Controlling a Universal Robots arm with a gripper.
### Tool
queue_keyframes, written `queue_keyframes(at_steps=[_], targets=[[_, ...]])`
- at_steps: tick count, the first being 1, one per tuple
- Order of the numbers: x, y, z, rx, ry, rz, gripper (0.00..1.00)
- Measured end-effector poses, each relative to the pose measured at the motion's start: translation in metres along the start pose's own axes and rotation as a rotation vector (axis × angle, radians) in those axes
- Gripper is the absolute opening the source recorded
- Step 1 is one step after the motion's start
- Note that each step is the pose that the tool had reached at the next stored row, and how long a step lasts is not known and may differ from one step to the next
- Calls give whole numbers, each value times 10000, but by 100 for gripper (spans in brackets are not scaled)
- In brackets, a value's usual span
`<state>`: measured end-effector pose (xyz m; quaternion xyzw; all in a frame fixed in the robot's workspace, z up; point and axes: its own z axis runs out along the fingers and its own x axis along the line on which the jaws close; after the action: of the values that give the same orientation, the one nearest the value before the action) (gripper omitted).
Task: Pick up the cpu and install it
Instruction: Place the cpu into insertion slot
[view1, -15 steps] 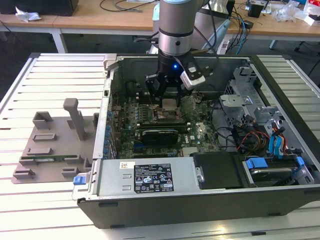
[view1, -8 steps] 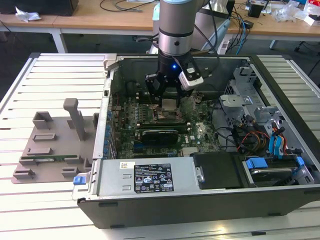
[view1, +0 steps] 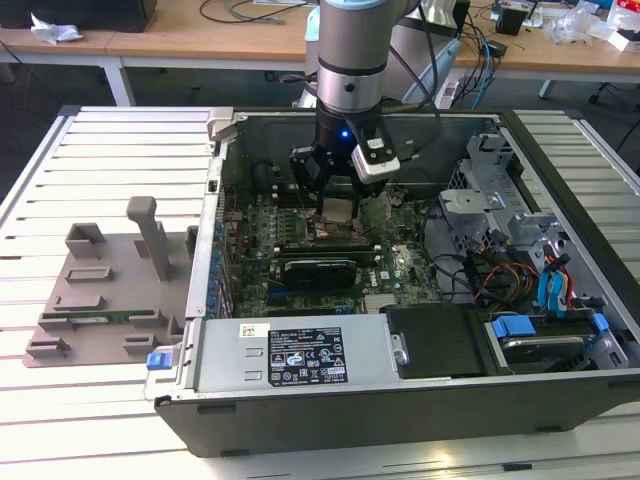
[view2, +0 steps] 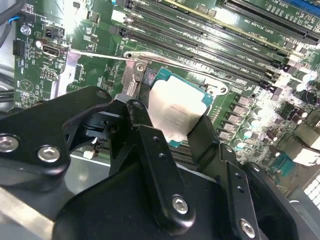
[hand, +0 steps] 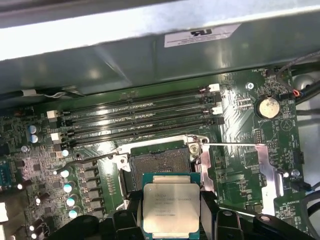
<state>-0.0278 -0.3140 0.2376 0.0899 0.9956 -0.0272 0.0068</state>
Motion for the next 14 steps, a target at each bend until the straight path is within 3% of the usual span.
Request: queue_keyframes(at_steps=[14], targets=[[0,1,19,20,58,1095,55]])
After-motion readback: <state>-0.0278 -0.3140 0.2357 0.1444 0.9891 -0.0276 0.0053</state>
